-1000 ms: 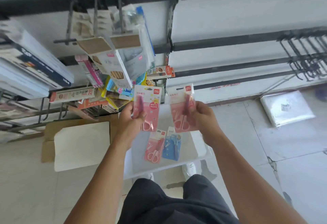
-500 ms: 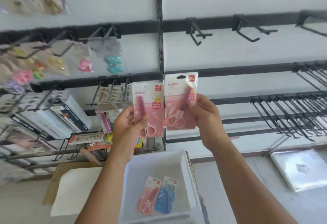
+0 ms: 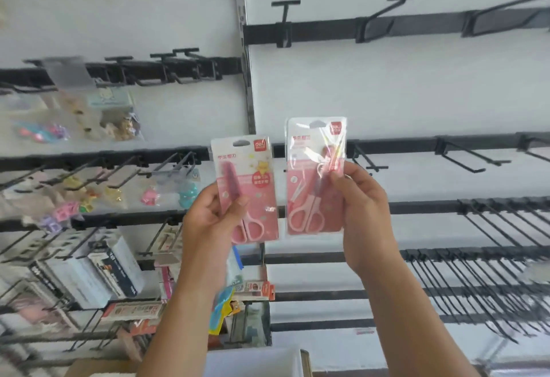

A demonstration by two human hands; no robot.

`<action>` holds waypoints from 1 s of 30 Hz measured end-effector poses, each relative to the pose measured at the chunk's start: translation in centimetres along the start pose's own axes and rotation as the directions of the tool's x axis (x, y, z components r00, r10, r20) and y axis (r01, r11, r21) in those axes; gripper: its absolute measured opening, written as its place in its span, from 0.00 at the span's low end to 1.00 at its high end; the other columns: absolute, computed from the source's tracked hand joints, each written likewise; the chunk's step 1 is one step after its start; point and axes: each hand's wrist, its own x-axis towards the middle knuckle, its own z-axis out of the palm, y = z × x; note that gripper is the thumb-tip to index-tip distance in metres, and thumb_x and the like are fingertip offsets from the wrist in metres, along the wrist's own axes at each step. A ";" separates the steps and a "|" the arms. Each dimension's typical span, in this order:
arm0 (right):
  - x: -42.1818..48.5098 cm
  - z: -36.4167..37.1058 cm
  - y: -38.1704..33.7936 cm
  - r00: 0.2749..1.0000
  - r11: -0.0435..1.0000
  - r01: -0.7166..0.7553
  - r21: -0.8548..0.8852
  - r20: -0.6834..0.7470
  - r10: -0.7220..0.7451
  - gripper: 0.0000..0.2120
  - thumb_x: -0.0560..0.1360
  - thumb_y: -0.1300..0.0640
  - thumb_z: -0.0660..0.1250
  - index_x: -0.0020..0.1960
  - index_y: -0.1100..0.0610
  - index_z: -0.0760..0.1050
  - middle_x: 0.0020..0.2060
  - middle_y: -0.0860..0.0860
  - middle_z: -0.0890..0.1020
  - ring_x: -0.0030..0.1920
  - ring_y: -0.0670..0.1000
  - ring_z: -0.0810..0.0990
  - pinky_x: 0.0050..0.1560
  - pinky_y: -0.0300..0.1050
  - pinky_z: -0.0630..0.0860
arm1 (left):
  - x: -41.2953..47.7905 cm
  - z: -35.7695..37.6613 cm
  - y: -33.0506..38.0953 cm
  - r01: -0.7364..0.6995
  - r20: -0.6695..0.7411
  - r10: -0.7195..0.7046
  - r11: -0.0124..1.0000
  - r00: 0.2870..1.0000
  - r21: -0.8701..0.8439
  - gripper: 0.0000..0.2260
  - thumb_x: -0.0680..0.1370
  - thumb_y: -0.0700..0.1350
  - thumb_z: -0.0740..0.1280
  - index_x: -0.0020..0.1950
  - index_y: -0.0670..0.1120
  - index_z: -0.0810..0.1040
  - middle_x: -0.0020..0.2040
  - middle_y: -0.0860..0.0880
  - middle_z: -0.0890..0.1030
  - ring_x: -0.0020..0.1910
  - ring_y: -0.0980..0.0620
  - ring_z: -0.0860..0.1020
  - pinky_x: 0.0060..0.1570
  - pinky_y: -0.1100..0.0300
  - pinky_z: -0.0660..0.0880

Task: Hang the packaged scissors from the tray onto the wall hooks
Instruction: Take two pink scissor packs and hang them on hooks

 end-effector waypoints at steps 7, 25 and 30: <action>2.8 0.4 -4.3 0.985 0.999 -0.046 0.024 -0.165 0.049 0.09 0.80 0.59 0.63 0.47 0.56 0.82 0.36 0.48 0.84 0.39 0.53 0.84 0.35 0.46 0.82 | 3.4 4.2 4.7 -0.157 0.022 0.159 0.986 0.987 -0.056 0.14 0.77 0.37 0.70 0.61 0.48 0.80 0.52 0.51 0.88 0.51 0.51 0.86 0.46 0.59 0.81; 6.4 -0.9 -7.1 0.975 0.983 0.179 -0.026 -0.132 -0.181 0.18 0.79 0.55 0.69 0.66 0.42 0.70 0.40 0.51 0.84 0.34 0.43 0.84 0.29 0.43 0.80 | 9.7 9.9 7.1 -0.355 -0.031 0.355 0.935 0.934 0.010 0.22 0.77 0.42 0.72 0.69 0.55 0.73 0.52 0.53 0.87 0.51 0.56 0.85 0.54 0.56 0.80; 7.0 -1.4 -7.4 0.960 0.968 0.248 -0.048 -0.124 -0.252 0.15 0.79 0.54 0.69 0.63 0.42 0.74 0.40 0.54 0.85 0.32 0.45 0.84 0.25 0.40 0.76 | 9.8 10.3 6.3 -0.358 -0.073 0.357 0.934 0.931 0.003 0.20 0.77 0.41 0.72 0.65 0.59 0.75 0.53 0.51 0.87 0.50 0.58 0.85 0.52 0.59 0.79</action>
